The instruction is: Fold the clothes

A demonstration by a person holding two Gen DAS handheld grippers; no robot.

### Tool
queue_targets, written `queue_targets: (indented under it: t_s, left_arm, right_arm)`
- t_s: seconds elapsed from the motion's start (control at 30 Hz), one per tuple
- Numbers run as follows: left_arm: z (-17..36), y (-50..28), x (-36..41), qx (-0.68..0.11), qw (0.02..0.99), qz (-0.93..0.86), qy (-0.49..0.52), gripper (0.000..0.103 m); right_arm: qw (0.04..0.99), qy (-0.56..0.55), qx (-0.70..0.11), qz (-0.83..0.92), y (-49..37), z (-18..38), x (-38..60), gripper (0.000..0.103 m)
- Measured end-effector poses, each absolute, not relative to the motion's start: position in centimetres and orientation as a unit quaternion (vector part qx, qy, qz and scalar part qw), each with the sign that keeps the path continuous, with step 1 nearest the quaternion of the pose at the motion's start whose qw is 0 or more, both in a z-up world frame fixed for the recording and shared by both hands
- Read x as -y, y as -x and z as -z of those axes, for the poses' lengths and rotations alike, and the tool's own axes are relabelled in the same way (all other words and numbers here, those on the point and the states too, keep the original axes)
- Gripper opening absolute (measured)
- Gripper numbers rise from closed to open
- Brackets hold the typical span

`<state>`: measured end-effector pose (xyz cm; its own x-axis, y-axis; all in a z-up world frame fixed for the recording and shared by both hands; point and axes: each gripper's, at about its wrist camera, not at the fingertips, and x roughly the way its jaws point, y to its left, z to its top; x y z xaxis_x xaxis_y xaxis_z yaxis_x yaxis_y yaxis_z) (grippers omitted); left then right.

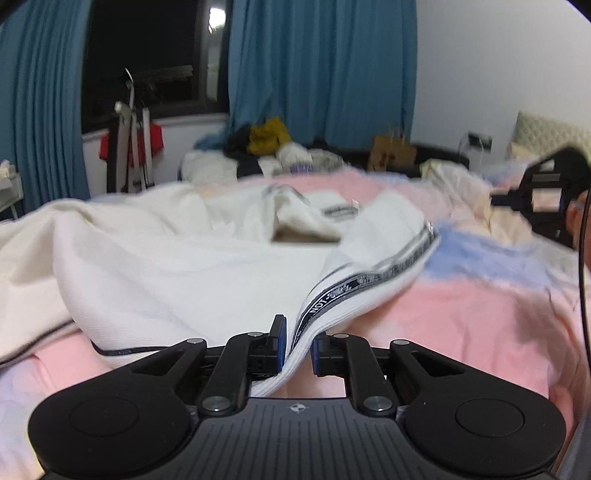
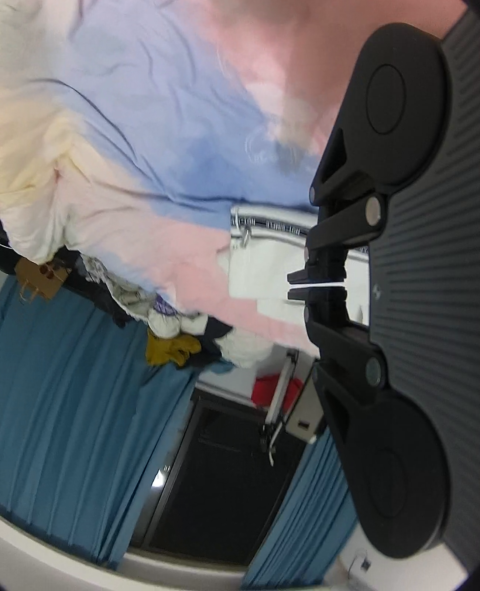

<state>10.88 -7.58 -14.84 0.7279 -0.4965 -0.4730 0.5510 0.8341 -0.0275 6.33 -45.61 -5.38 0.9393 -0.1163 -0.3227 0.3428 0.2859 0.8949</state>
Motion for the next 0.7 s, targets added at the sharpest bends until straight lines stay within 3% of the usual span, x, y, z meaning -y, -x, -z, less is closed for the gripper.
queue_targets:
  t_s: [0.03,0.07,0.1,0.17,0.23,0.53,0.63,0.7]
  left_arm:
    - [14.7,-10.9,7.4,-0.236,0.928,0.283,-0.052,0.014]
    - [14.5,-10.9,7.3,-0.234,0.929,0.283,-0.047,0.014]
    - [14.3,-10.9,7.2,-0.232,0.929,0.284,-0.041,0.014]
    - [14.0,-11.0,6.9,-0.229,0.93,0.284,-0.03,0.013]
    - [13.7,-11.0,6.6,-0.226,0.931,0.285,-0.02,0.013]
    - [13.4,-11.8,6.1,-0.229,0.928,0.292,0.015,0.013]
    - [13.6,-12.1,6.2,-0.231,0.927,0.295,0.018,0.012]
    - [13.6,-12.4,6.2,-0.232,0.925,0.3,0.024,0.012]
  right_arm:
    - [0.792,-0.585,-0.098,0.142,-6.6,5.5,46.1,0.012]
    - [0.787,-0.591,-0.1,0.144,-6.9,5.7,46.6,0.022]
    - [0.779,-0.599,-0.104,0.154,-7.1,6.2,46.9,0.04]
    - [0.765,-0.617,-0.106,0.152,-8.1,7.2,47.6,0.064]
    - [0.754,-0.631,-0.112,0.14,-9.8,8.2,48.3,0.069]
    - [0.761,-0.585,-0.227,0.165,-18.7,13.2,47.9,0.068]
    - [0.784,-0.561,-0.197,0.179,-19.2,12.1,47.6,0.027]
    - [0.803,-0.548,-0.156,0.174,-18.8,11.0,47.4,0.011]
